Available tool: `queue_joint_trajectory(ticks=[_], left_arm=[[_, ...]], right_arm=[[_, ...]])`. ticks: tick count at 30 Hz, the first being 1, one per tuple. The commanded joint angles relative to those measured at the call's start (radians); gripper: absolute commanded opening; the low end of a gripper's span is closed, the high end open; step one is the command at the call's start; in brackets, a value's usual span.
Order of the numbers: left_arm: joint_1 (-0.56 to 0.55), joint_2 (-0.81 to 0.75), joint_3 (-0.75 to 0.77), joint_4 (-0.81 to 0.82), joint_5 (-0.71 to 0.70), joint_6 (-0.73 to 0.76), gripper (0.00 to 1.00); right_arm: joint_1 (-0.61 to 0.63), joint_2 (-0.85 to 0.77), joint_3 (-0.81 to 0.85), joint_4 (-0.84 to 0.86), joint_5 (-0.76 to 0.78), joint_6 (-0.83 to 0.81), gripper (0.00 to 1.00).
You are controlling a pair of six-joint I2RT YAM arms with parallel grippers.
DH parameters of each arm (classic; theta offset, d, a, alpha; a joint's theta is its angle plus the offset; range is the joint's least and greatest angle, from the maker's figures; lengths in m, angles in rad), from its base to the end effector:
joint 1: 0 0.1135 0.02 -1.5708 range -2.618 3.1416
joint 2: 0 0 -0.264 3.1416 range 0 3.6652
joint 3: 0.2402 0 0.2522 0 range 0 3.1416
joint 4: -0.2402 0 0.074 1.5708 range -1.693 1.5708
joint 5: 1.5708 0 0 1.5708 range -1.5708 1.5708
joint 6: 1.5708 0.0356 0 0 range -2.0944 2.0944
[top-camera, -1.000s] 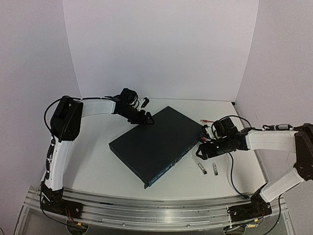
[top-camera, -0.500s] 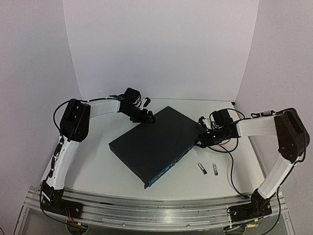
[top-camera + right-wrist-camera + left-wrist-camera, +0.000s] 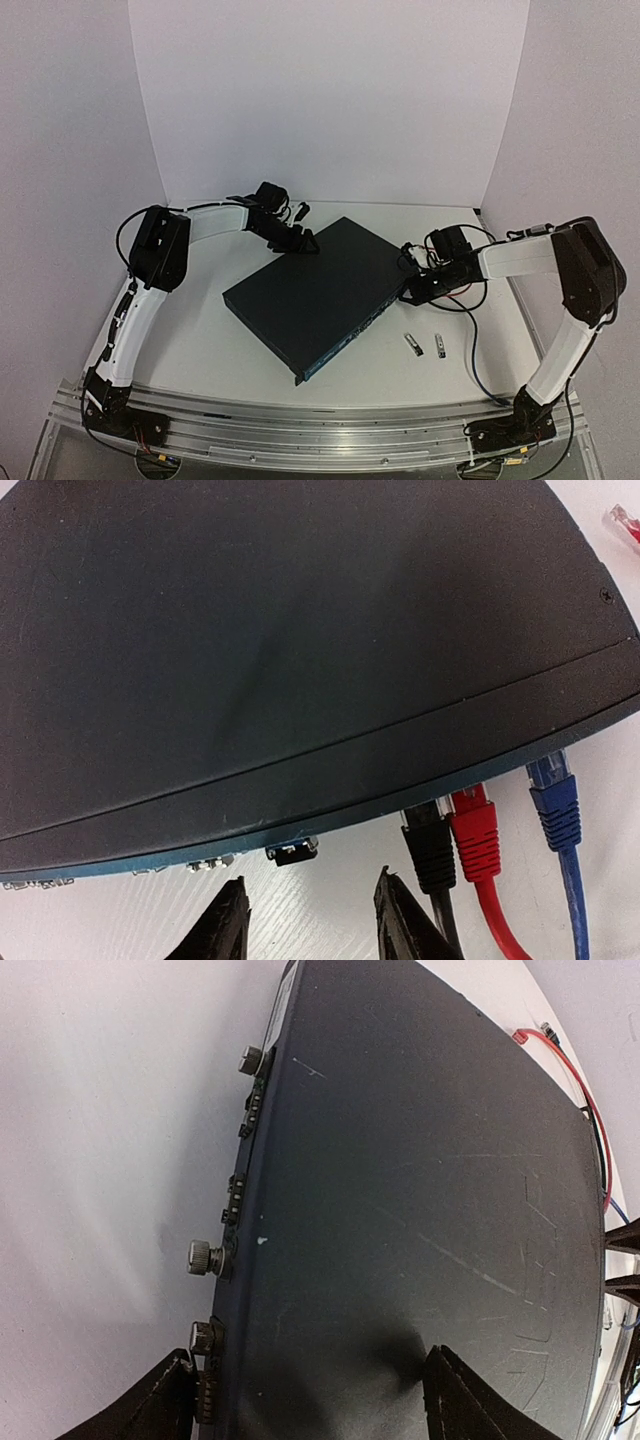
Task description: Pull the plug from the switch port
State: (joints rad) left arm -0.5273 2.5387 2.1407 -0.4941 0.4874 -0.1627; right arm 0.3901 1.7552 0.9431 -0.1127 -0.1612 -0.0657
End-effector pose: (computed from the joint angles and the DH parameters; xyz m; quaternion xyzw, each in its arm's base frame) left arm 0.4693 -0.2925 0.1415 0.2449 0.8854 -0.3234 0.2270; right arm 0.3180 0.1369 0.1494 -0.2384 0.9150 0.1264 0.2999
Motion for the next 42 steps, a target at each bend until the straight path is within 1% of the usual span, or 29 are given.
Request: queue_joint_trajectory(ticks=[1, 5, 16, 24, 28, 33, 37, 42], left_arm=[[-0.018, 0.051, 0.021, -0.051, 0.002, 0.029, 0.77], [-0.018, 0.063, 0.022, -0.054, 0.013, 0.028, 0.76], [-0.019, 0.067, 0.019, -0.061, 0.021, 0.028, 0.76], [-0.019, 0.067, 0.020, -0.061, 0.020, 0.026, 0.76], [-0.019, 0.069, 0.020, -0.063, 0.020, 0.025, 0.76], [-0.019, 0.070, 0.020, -0.063, 0.017, 0.026, 0.76], [-0.019, 0.069, 0.020, -0.064, 0.017, 0.025, 0.76], [-0.019, 0.070, 0.021, -0.064, 0.013, 0.021, 0.76]], right_arm=[[-0.005, 0.020, 0.048, 0.018, -0.010, -0.027, 0.40], [-0.005, 0.041, 0.065, 0.019, -0.015, -0.033, 0.38], [-0.005, 0.061, 0.085, 0.031, -0.027, -0.070, 0.27], [-0.003, 0.062, 0.089, 0.038, -0.030, -0.110, 0.26], [-0.003, 0.059, 0.088, 0.038, -0.041, -0.143, 0.20], [-0.003, 0.063, 0.094, 0.037, -0.066, -0.174, 0.15], [-0.002, 0.063, 0.095, 0.039, -0.060, -0.190, 0.13], [-0.001, 0.064, 0.093, 0.034, -0.060, -0.217, 0.07]])
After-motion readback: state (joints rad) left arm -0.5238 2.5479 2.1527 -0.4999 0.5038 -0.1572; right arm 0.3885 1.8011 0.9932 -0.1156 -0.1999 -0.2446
